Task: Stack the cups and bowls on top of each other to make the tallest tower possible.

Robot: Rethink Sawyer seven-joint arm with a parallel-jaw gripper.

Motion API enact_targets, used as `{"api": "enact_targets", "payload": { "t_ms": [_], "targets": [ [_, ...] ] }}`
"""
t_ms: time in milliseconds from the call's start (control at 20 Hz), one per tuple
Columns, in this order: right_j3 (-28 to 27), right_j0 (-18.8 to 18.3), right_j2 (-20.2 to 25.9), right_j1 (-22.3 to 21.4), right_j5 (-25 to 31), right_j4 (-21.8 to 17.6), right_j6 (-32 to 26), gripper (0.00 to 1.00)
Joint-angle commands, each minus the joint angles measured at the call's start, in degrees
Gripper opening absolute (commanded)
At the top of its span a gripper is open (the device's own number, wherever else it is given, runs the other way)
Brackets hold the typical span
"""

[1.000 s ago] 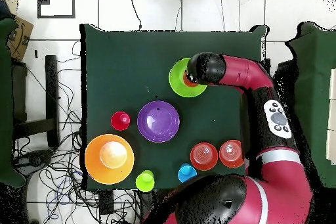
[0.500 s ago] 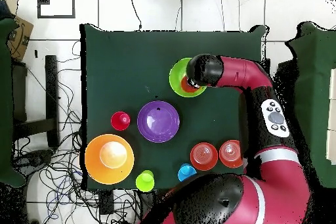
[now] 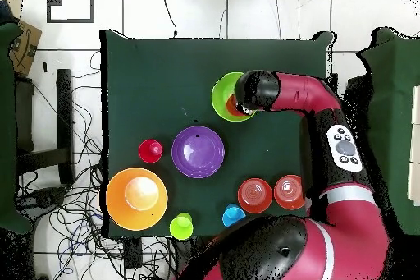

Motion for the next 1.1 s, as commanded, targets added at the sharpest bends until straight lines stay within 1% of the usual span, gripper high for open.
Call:
{"api": "enact_targets", "payload": {
  "t_ms": [50, 150, 200, 350, 600, 700, 800, 1100],
  "targets": [
    [2.25, -1.63, 3.46, 0.80, 2.77, -3.44, -7.13, 1.00],
    [3.43, -2.57, 4.66, 0.41, 1.05, -2.57, -6.60, 1.00],
    [3.17, -2.49, 4.53, 0.15, 1.41, -2.70, -6.49, 1.00],
    [5.16, -2.58, 4.92, -2.04, 1.11, -2.31, -5.44, 1.00],
    [7.92, -2.79, 5.55, -7.14, 4.21, -0.76, -5.02, 1.00],
    [8.82, -3.13, 5.97, -8.39, 4.53, -0.29, -4.90, 1.00],
    [9.75, -3.41, 6.34, -9.24, 4.13, -0.01, -4.42, 1.00],
    [11.39, -3.95, 7.18, -9.53, 2.34, -0.08, -2.98, 1.00]
  ]
}}
